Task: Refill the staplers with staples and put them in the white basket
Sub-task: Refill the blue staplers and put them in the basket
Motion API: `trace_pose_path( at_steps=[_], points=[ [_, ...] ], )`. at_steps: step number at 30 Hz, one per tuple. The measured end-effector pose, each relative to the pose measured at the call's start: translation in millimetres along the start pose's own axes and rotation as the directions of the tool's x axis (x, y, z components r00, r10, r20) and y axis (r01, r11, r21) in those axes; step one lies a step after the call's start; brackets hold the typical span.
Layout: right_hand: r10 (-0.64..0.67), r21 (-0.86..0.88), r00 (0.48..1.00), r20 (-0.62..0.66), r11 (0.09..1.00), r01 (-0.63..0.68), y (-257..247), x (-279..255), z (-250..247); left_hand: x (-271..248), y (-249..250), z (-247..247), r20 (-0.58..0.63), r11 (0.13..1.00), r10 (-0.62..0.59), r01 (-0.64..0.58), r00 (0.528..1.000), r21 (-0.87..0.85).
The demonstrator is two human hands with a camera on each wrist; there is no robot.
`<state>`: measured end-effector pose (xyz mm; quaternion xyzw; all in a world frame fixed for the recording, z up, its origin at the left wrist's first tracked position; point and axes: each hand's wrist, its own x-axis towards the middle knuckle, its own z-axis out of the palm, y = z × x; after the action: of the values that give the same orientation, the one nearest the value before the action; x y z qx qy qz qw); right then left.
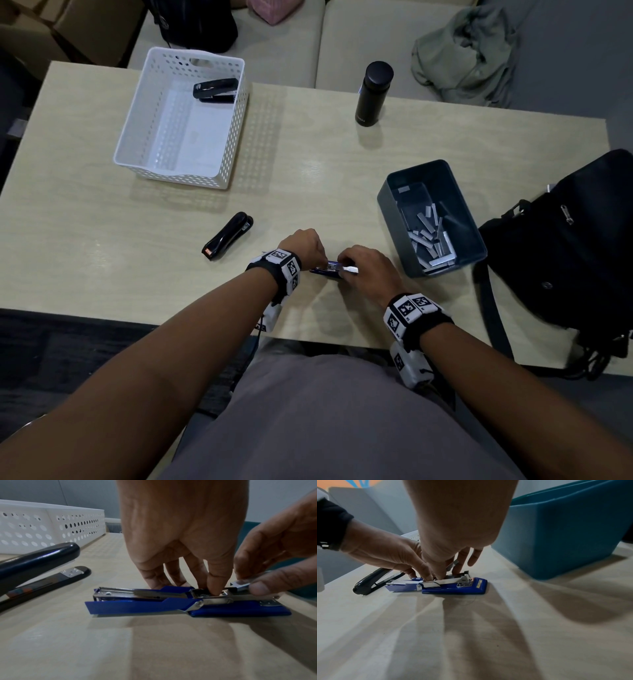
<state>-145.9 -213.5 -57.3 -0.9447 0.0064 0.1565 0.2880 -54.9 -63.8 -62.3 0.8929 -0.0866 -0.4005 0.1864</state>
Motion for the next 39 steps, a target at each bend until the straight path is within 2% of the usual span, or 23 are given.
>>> trace_pose_path(
  at_steps=[12, 21, 24, 28, 30, 32, 35, 39],
  points=[
    [0.000, -0.008, 1.000, 0.008, 1.000, 0.000, -2, 0, 0, 3, -1, 1, -0.003, 0.999, 0.007, -0.007, 1.000, 0.031],
    [0.031, -0.082, 0.998, 0.052, 0.996, -0.027, -3, 0, -1, 7, -3, 2, 0.001, 0.998, 0.035, -0.035, 0.999, 0.056],
    [0.043, -0.104, 0.998, 0.044, 0.994, -0.038, -1, 0, -3, 9, -7, -1, 0.034, 0.995, 0.077, -0.079, 0.996, 0.061],
    [0.096, -0.106, 0.995, 0.015, 0.990, -0.094, 1, -2, -7, 7, -26, -8, 0.111, 0.972, 0.218, -0.226, 0.970, 0.066],
    [0.125, -0.081, 0.992, 0.029, 0.989, -0.123, 1, -1, -8, 4, -36, -13, 0.137, 0.946, 0.287, -0.303, 0.948, 0.114],
    [0.147, -0.054, 0.988, 0.047, 0.988, -0.145, 2, 0, -9, 0, -45, -17, 0.165, 0.885, 0.330, -0.366, 0.929, 0.288],
    [0.140, -0.027, 0.987, 0.075, 0.990, -0.138, 4, 2, -9, -11, -58, -24, 0.117, 0.703, 0.348, -0.341, 0.930, 0.624],
    [0.101, -0.071, 0.989, 0.107, 0.993, -0.094, 8, 3, -10, -21, -67, -28, 0.120, 0.656, 0.372, -0.352, 0.921, 0.668]
  ],
)
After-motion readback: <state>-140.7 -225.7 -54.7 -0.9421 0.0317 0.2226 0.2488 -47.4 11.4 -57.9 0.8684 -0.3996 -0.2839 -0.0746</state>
